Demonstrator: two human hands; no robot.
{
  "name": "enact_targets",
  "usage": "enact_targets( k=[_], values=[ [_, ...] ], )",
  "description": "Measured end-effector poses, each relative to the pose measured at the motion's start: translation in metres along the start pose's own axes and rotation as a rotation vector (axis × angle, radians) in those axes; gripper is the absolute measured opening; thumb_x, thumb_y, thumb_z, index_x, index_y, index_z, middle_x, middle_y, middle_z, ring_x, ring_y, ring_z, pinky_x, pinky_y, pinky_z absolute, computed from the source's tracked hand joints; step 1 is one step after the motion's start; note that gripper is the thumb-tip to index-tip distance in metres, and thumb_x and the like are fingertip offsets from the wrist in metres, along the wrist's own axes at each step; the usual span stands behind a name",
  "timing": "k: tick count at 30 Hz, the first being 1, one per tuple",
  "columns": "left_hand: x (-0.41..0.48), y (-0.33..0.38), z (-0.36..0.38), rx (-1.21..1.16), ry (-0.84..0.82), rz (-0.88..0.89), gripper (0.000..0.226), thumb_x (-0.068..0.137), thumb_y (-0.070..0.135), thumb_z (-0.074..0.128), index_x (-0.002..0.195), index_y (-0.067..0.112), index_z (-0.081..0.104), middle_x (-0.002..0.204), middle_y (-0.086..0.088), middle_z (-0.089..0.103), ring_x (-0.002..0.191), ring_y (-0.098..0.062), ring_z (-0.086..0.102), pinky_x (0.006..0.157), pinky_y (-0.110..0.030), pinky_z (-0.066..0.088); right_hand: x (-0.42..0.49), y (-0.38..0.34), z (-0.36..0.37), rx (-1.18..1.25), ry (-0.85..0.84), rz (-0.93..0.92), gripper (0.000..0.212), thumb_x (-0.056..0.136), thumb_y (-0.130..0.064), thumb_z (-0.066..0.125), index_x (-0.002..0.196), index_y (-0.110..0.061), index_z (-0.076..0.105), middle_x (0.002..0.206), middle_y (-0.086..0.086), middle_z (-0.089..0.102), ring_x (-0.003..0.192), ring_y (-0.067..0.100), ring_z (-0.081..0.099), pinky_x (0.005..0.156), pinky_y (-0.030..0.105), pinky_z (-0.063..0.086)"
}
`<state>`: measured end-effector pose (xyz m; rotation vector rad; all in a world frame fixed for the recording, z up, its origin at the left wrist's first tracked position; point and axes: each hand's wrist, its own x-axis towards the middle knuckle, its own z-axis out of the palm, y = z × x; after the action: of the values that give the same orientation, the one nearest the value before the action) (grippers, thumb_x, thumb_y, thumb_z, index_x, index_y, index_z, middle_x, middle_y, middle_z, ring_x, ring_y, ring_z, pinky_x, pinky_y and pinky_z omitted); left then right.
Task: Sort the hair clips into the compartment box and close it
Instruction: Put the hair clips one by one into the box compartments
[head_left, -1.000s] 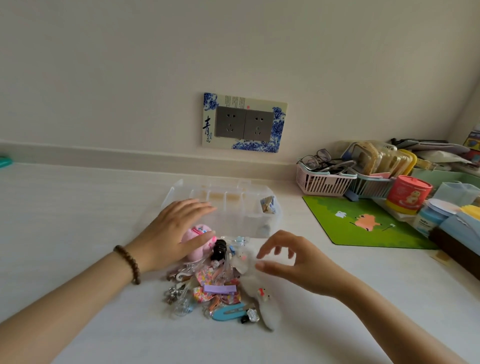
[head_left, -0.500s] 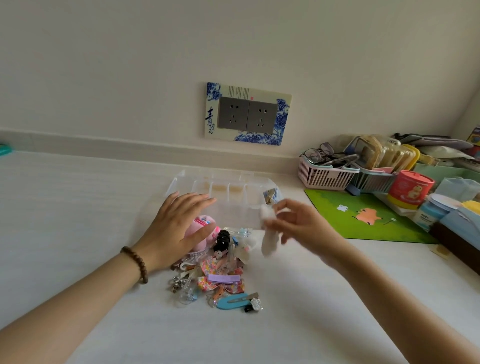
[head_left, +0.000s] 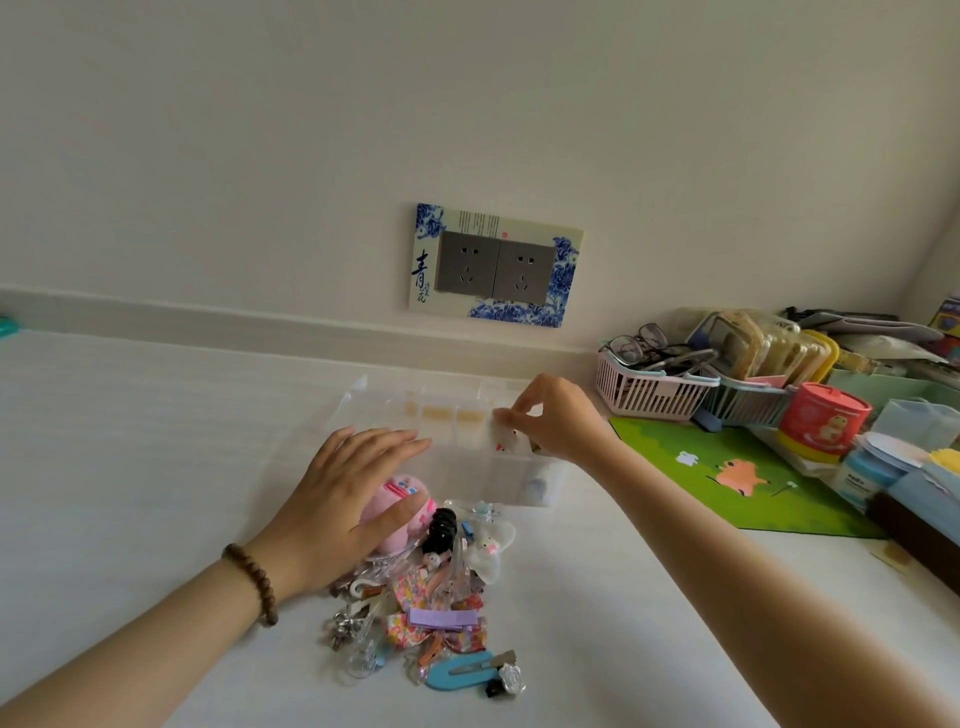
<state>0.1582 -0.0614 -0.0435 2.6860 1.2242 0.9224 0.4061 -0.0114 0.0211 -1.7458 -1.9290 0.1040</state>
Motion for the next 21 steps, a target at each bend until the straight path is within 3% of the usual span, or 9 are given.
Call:
enact_targets(
  k=[2, 7, 10, 12, 16, 21],
  values=[
    [0.0, 0.0, -0.001, 0.0, 0.003, 0.003, 0.057, 0.085, 0.064, 0.017, 0.136, 0.041, 0.025, 0.141, 0.02, 0.03, 0.13, 0.009, 0.014, 0.111, -0.02, -0.003, 0.003, 0.003, 0.001, -0.032, -0.034, -0.021, 0.026, 0.082, -0.038, 0.066, 0.088, -0.014, 0.075, 0.1, 0.006, 0.066, 0.096, 0.021, 0.056, 0.074, 0.034, 0.045],
    [0.001, 0.001, -0.002, 0.005, 0.004, 0.003, 0.057, 0.085, 0.064, 0.017, 0.136, 0.041, 0.026, 0.14, 0.021, 0.03, 0.127, 0.012, 0.011, 0.11, -0.018, -0.003, -0.002, 0.011, -0.001, 0.042, -0.041, -0.045, 0.029, 0.09, -0.039, 0.054, 0.099, -0.018, 0.073, 0.103, 0.002, 0.061, 0.1, 0.021, 0.054, 0.083, 0.036, 0.046],
    [0.0, 0.001, -0.002, 0.003, -0.003, 0.001, 0.058, 0.084, 0.065, 0.017, 0.136, 0.041, 0.025, 0.14, 0.022, 0.029, 0.127, 0.013, 0.01, 0.111, -0.02, -0.002, -0.023, 0.005, -0.009, 0.229, 0.072, -0.112, 0.029, 0.09, -0.043, 0.049, 0.095, -0.025, 0.071, 0.098, -0.008, 0.057, 0.088, 0.009, 0.055, 0.071, 0.019, 0.041],
    [0.0, 0.001, -0.003, 0.0, -0.01, -0.003, 0.058, 0.084, 0.065, 0.017, 0.136, 0.042, 0.025, 0.14, 0.022, 0.028, 0.128, 0.011, 0.011, 0.112, -0.022, -0.001, -0.047, 0.001, -0.014, 0.31, 0.032, -0.178, 0.028, 0.084, -0.049, 0.049, 0.091, -0.031, 0.069, 0.092, -0.015, 0.063, 0.073, -0.001, 0.055, 0.06, 0.012, 0.038],
    [0.0, 0.002, -0.003, 0.008, 0.013, 0.009, 0.057, 0.085, 0.062, 0.019, 0.135, 0.037, 0.029, 0.139, 0.018, 0.033, 0.129, 0.005, 0.018, 0.112, -0.024, 0.004, -0.095, 0.001, 0.0, 0.279, -0.263, -0.143, 0.037, 0.072, -0.064, 0.054, 0.097, -0.038, 0.066, 0.082, -0.014, 0.065, 0.064, 0.0, 0.052, 0.058, 0.015, 0.044],
    [0.0, 0.002, -0.002, 0.023, 0.025, 0.02, 0.055, 0.086, 0.06, 0.022, 0.134, 0.035, 0.032, 0.138, 0.014, 0.038, 0.128, 0.002, 0.023, 0.112, -0.028, 0.008, -0.111, 0.0, 0.021, 0.23, -0.183, 0.023, 0.058, 0.067, -0.057, 0.07, 0.117, -0.033, 0.055, 0.085, -0.014, 0.049, 0.069, 0.002, 0.046, 0.061, 0.014, 0.036]
  ],
)
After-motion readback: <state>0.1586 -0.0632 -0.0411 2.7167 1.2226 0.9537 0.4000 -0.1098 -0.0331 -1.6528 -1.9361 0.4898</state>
